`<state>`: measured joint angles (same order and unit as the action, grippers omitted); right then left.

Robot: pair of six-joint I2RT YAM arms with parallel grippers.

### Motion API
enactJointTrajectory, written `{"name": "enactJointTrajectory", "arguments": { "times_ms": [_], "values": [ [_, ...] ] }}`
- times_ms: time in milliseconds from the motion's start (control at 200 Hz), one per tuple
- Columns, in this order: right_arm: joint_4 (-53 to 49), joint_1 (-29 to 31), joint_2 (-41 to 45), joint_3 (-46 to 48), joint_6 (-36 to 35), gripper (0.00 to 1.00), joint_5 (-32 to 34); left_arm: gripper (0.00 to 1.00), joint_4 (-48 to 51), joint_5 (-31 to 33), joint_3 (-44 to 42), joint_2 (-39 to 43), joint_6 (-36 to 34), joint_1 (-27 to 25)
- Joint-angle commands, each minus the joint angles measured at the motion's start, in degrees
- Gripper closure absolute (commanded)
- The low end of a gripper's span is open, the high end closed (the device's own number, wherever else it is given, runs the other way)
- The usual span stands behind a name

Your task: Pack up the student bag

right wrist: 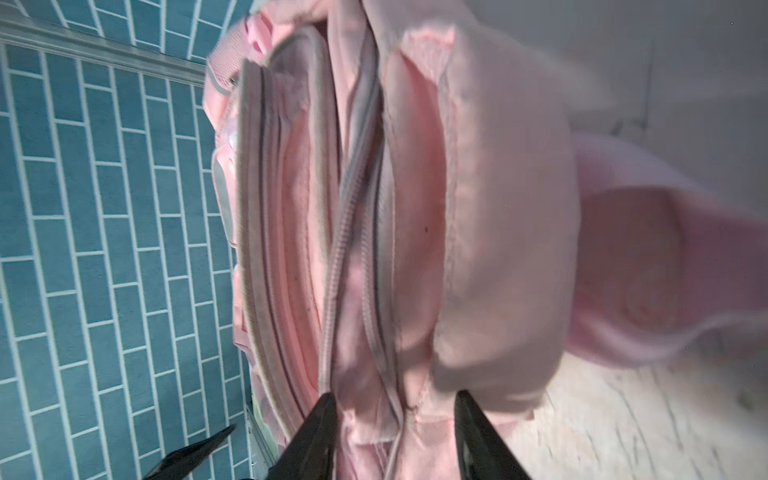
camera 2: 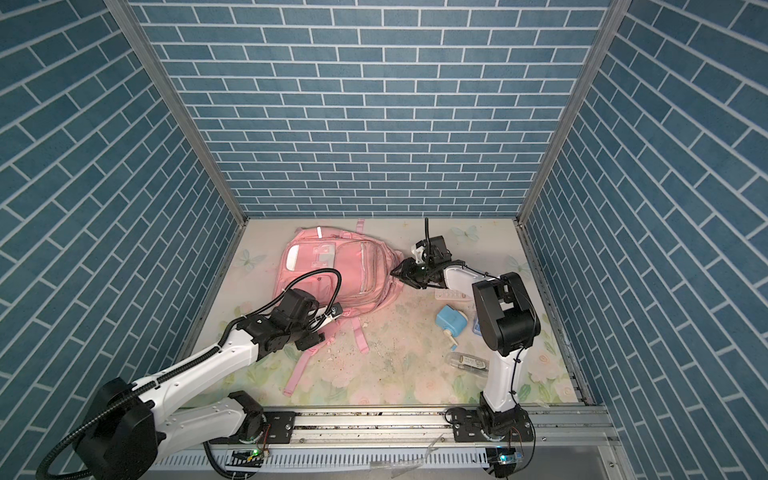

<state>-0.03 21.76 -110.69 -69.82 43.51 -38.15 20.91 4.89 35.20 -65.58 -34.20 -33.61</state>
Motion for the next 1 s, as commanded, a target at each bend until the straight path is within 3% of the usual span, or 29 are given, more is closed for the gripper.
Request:
{"name": "enactJointTrajectory", "arguments": {
  "times_ms": [0,265,310,370,550,660,795,885,995],
  "values": [
    [-1.1,-0.6,1.0,-2.2,-4.9,0.53,-3.3,0.29,-8.1,0.4,-1.1,-2.7,0.6,0.4],
    [-3.1,-0.7,12.9,5.0,-10.3,0.53,2.8,0.36,-16.7,5.9,-3.2,-11.9,2.5,1.0],
    [-3.8,-0.7,14.9,6.1,-11.1,0.53,3.5,0.44,-17.1,5.6,-3.2,-12.5,2.6,1.1],
    [-3.0,-0.7,17.9,8.5,-12.1,0.55,3.8,0.65,-16.6,3.8,-2.4,-13.0,3.2,1.2],
    [3.0,-0.8,27.9,19.7,-18.3,0.63,3.3,1.00,-16.4,-2.2,-1.2,-12.6,7.0,0.8],
    [5.0,0.0,33.7,25.6,-24.3,0.68,1.6,1.00,-11.8,-8.6,3.1,-12.3,11.3,-0.5],
    [8.4,5.6,41.0,33.4,-36.4,0.70,9.7,1.00,-7.7,-13.1,9.7,-13.6,21.4,-2.8],
    [15.8,10.5,45.5,40.3,-43.0,0.69,14.9,1.00,-7.5,-14.7,12.3,-14.0,28.0,-4.0],
    [29.6,14.4,49.5,49.1,-46.2,0.69,19.3,1.00,-8.1,-16.3,14.7,-14.5,34.9,-5.2]
  ]
}}
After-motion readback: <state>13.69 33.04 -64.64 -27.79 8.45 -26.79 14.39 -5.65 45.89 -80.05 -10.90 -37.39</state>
